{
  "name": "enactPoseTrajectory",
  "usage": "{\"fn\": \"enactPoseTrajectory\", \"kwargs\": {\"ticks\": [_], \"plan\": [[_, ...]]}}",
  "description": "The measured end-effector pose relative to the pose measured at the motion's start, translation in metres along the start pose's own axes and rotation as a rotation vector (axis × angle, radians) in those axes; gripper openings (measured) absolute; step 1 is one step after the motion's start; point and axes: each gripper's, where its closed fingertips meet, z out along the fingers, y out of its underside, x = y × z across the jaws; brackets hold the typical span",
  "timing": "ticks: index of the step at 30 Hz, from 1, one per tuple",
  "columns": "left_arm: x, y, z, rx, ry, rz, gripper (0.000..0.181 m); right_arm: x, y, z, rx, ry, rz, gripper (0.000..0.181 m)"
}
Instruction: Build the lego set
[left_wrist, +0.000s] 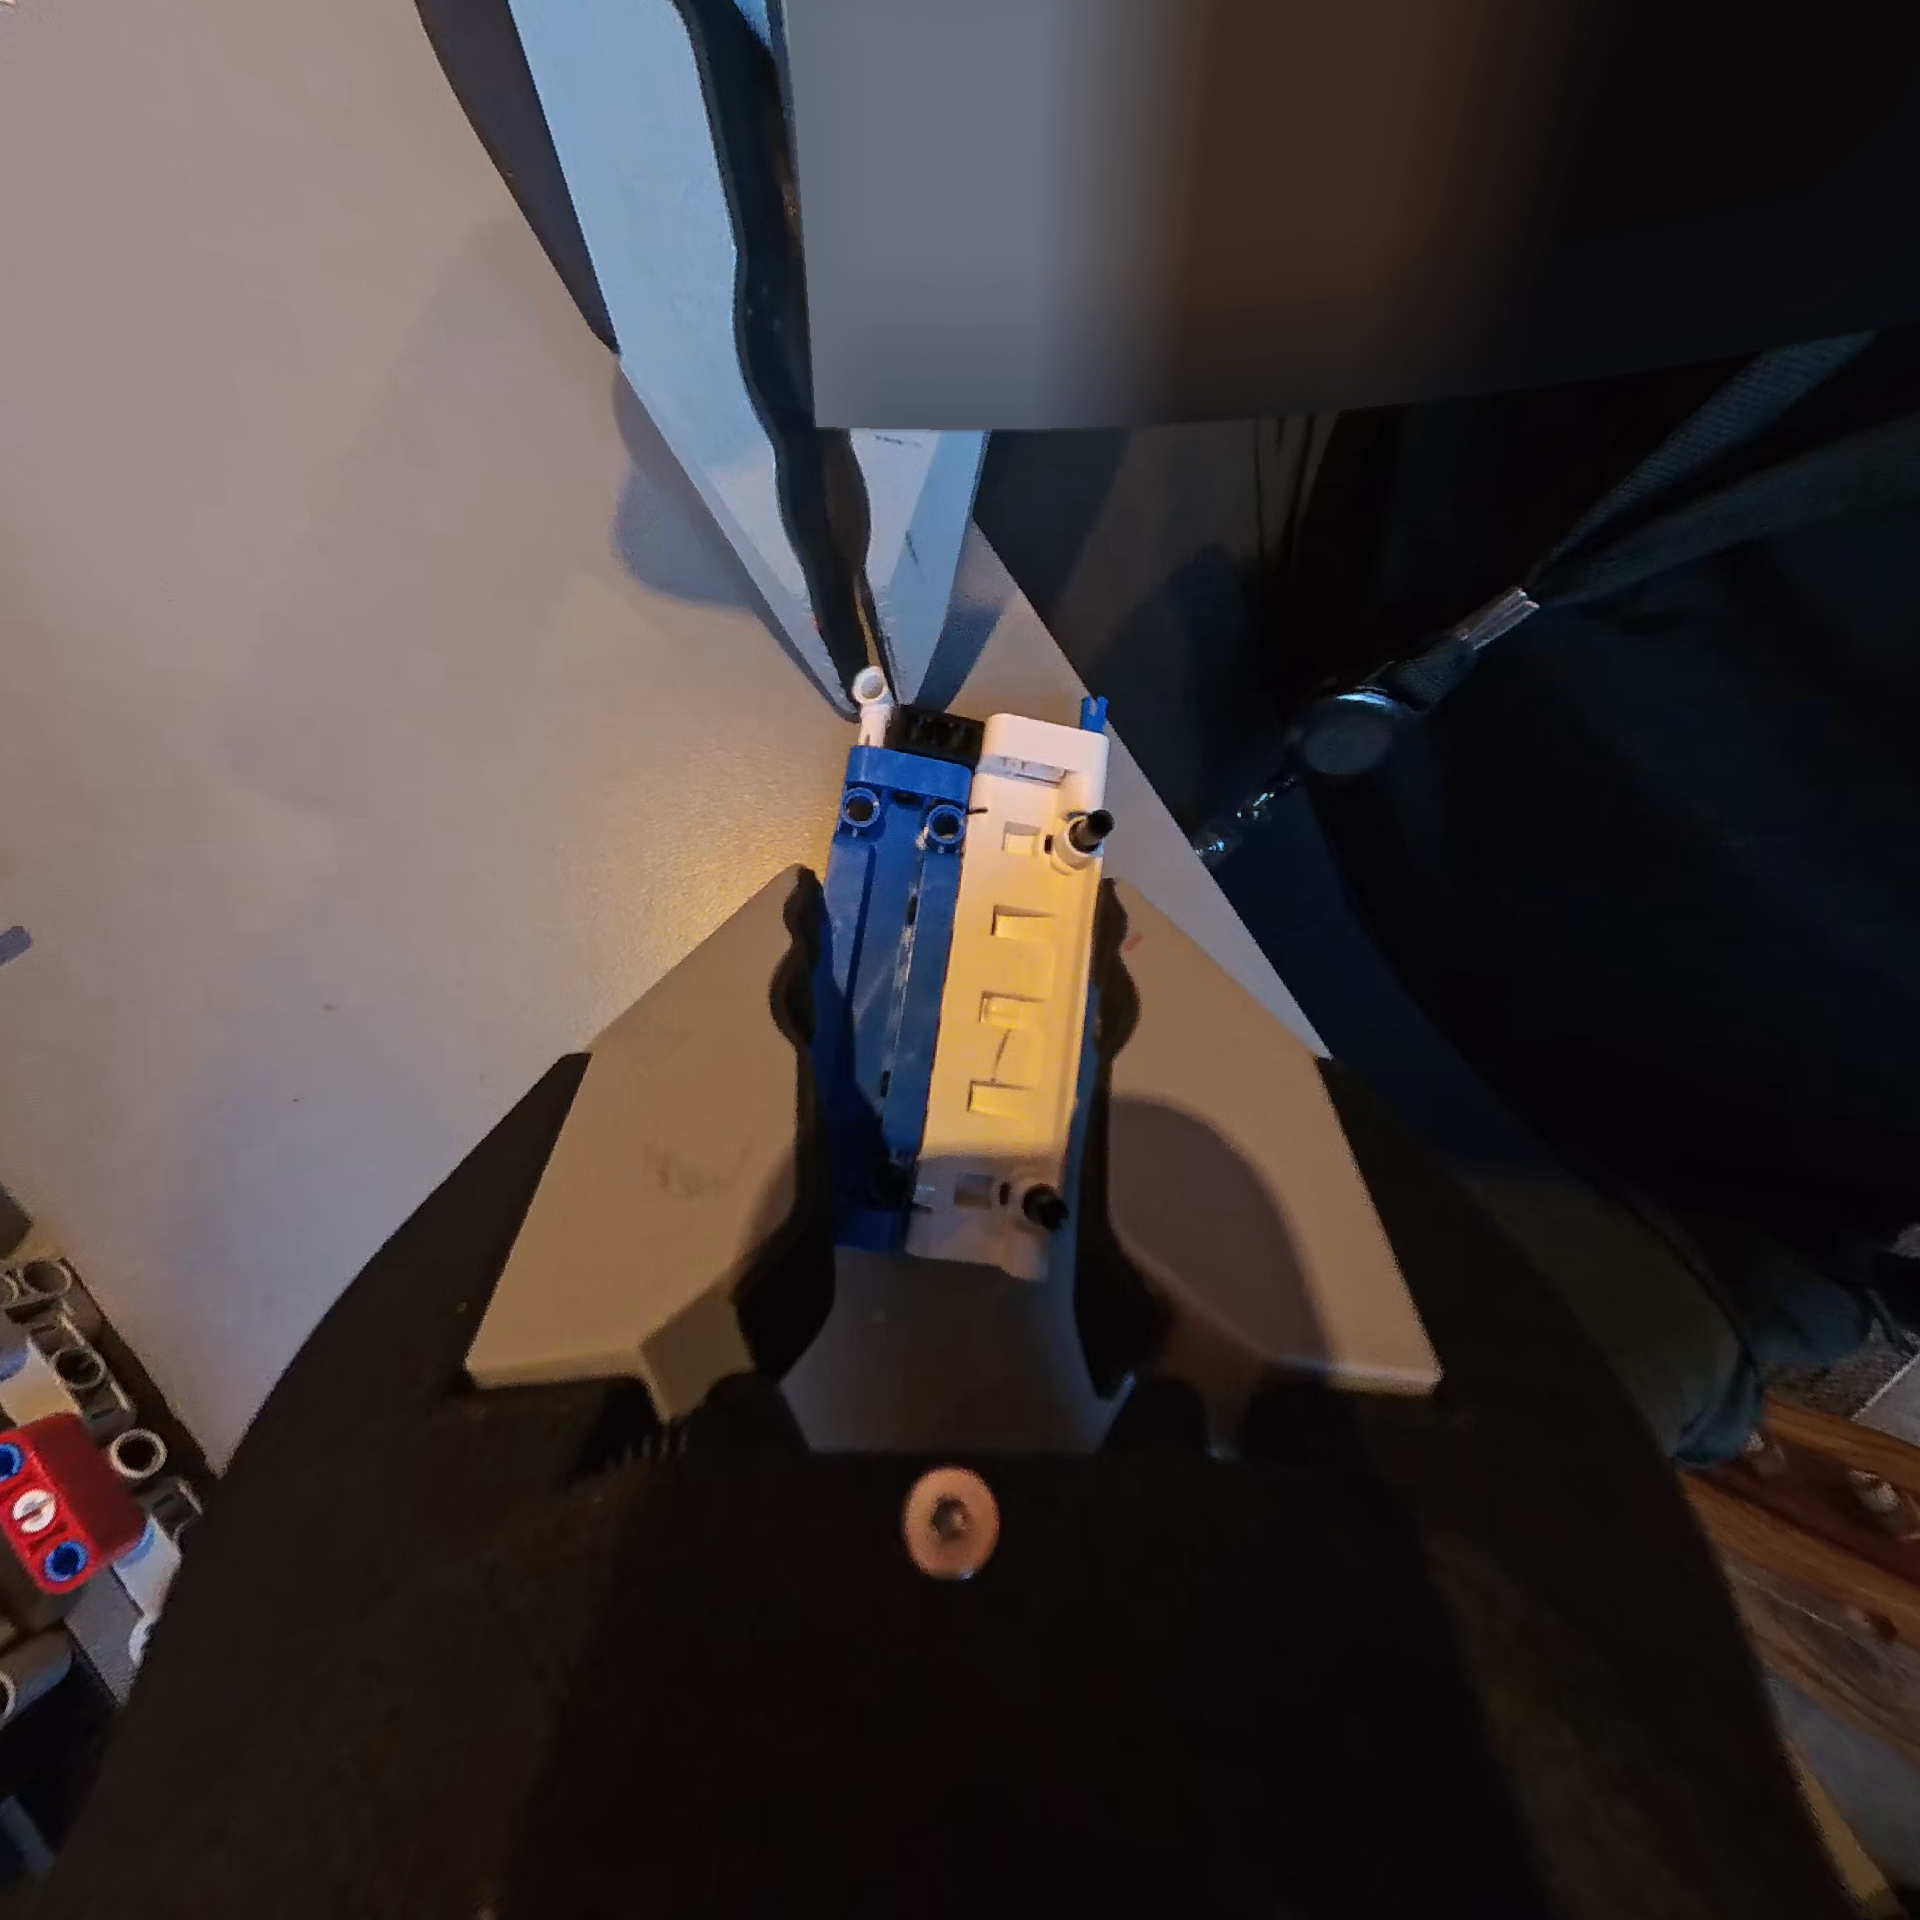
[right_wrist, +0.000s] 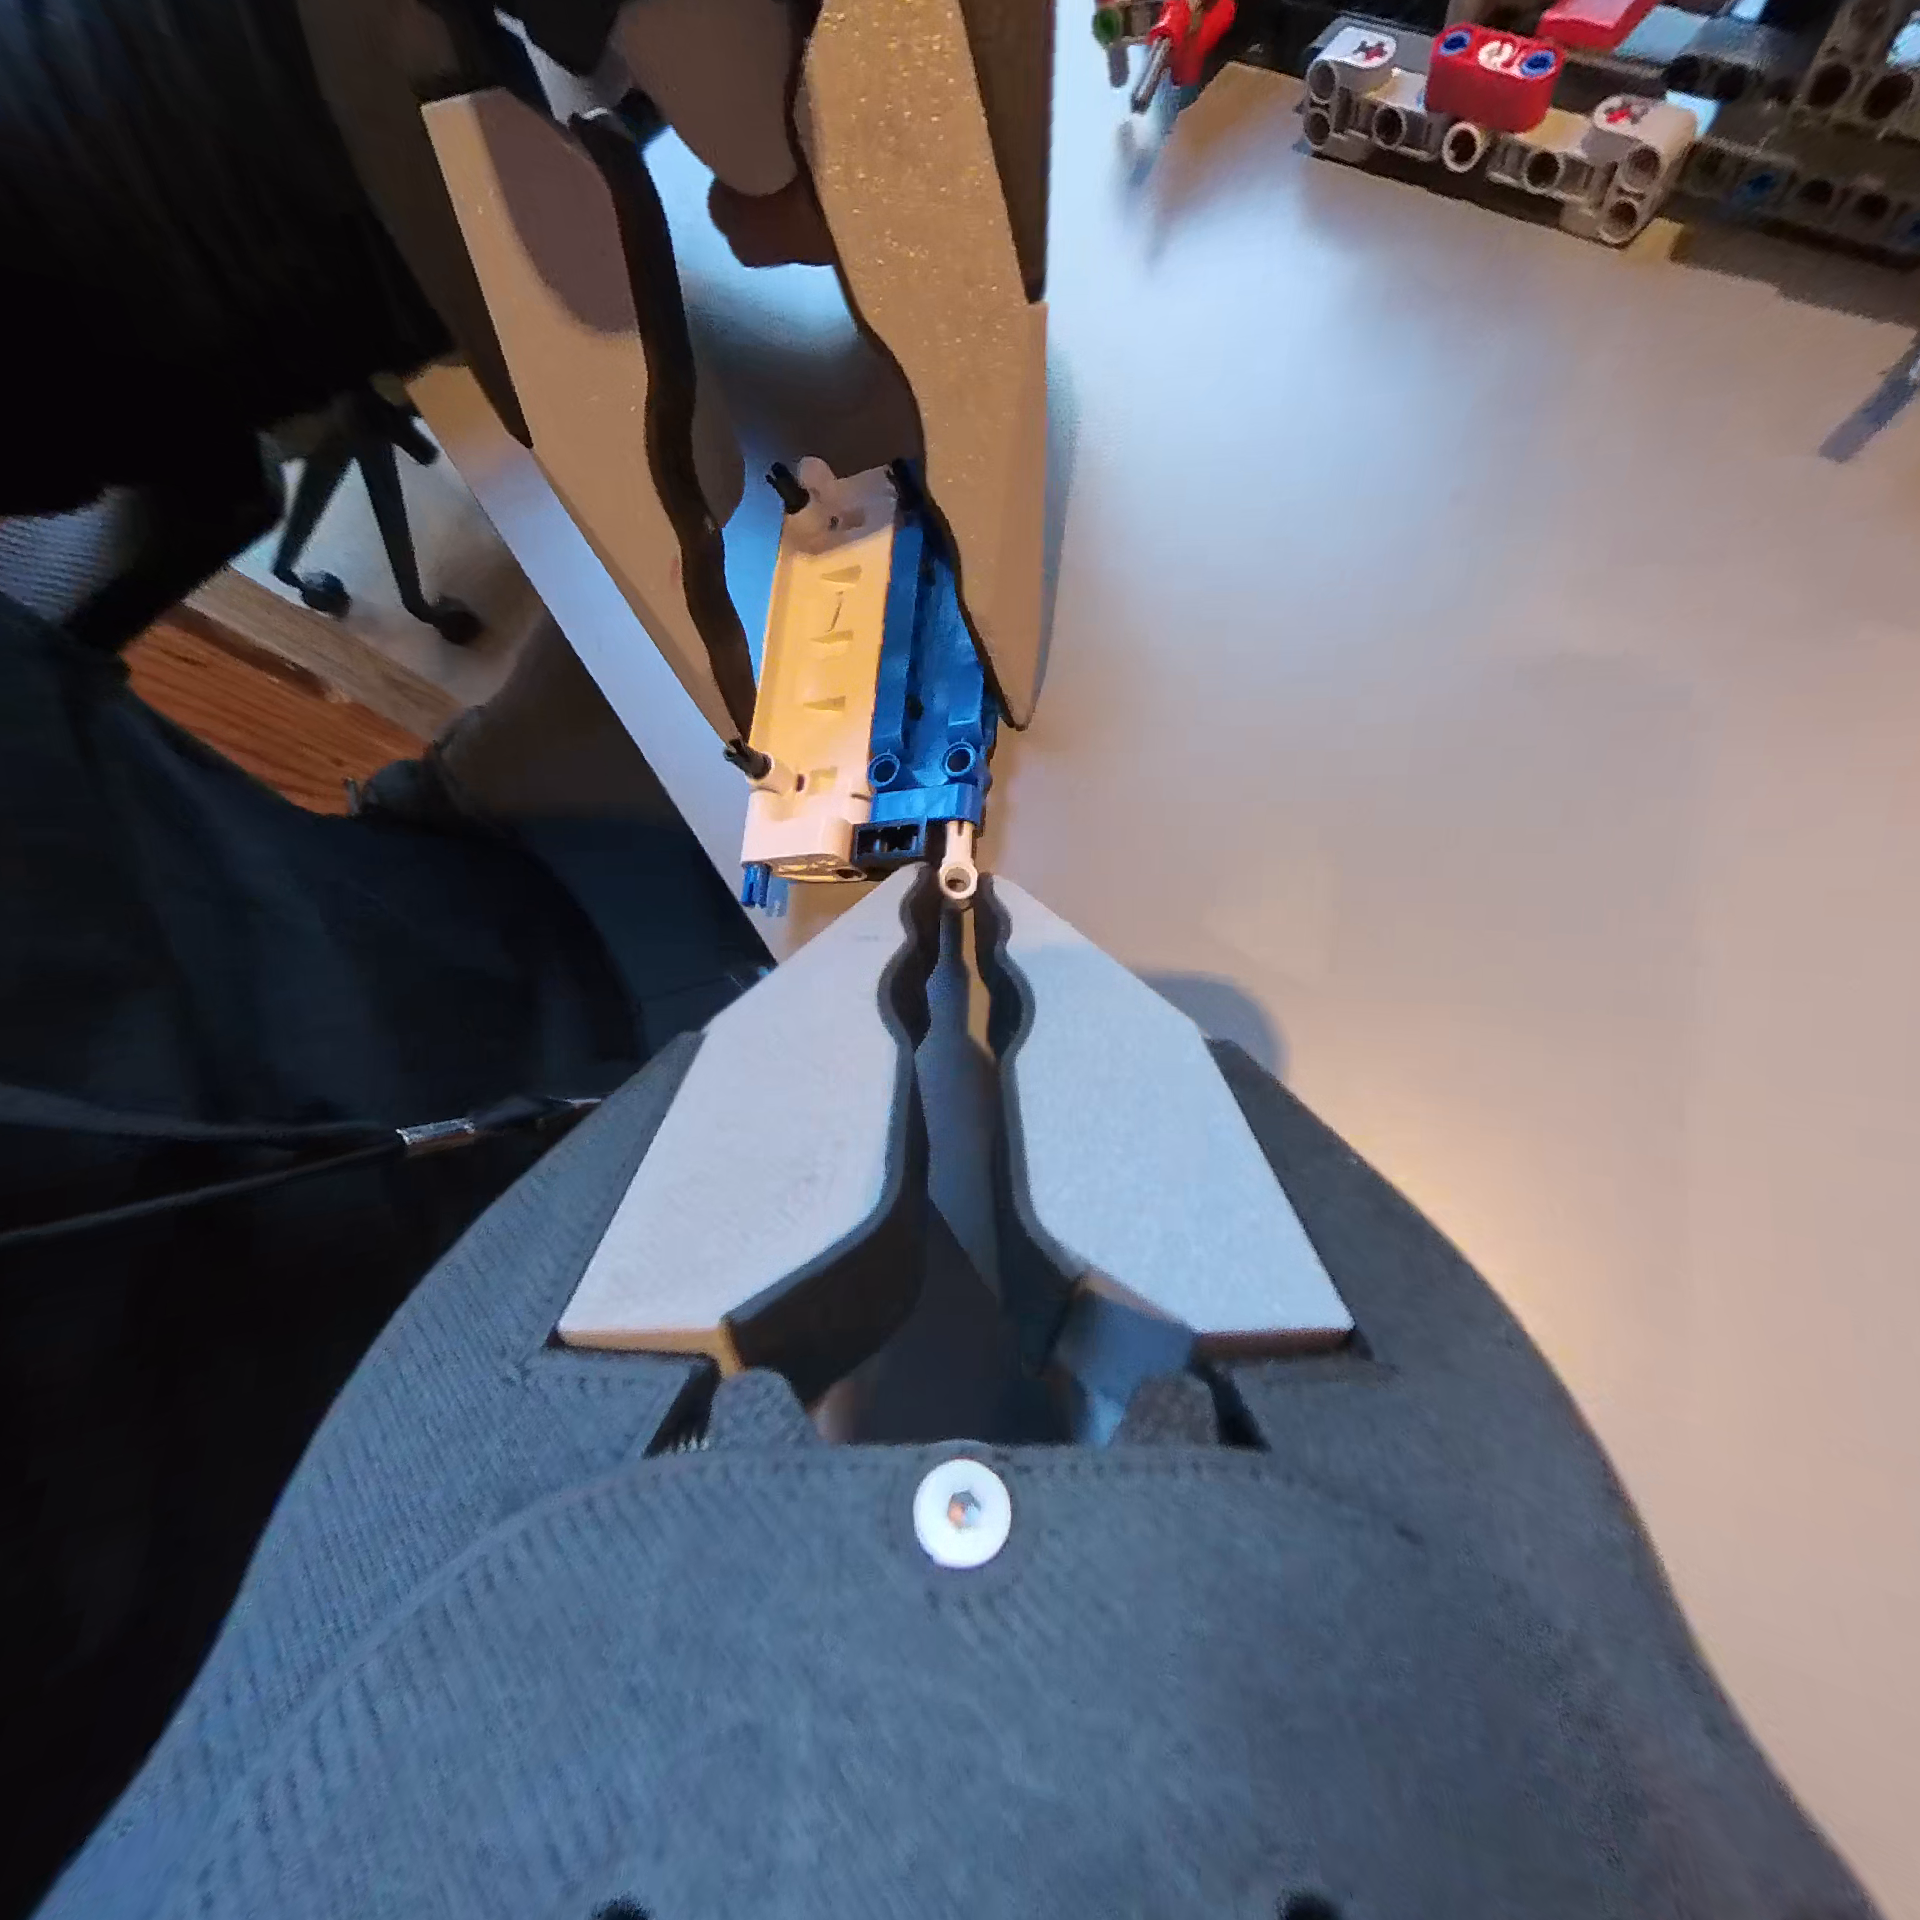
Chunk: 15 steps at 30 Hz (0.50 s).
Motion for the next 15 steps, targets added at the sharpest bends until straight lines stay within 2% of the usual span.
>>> {"fn": "enactPoseTrajectory", "kwargs": {"ticks": [8, 15], "plan": [[-0.0001, -0.0003, -0.0001, 0.008, 0.000, -0.007, 0.050, 0.0009, -0.0026, -0.0015, 0.029, -0.061, 0.113, 0.004], [-0.0002, -0.0005, -0.0003, 0.013, 0.001, -0.004, 0.050, 0.0022, -0.0009, 0.0001, -0.046, -0.022, -0.008, 0.004]]}}
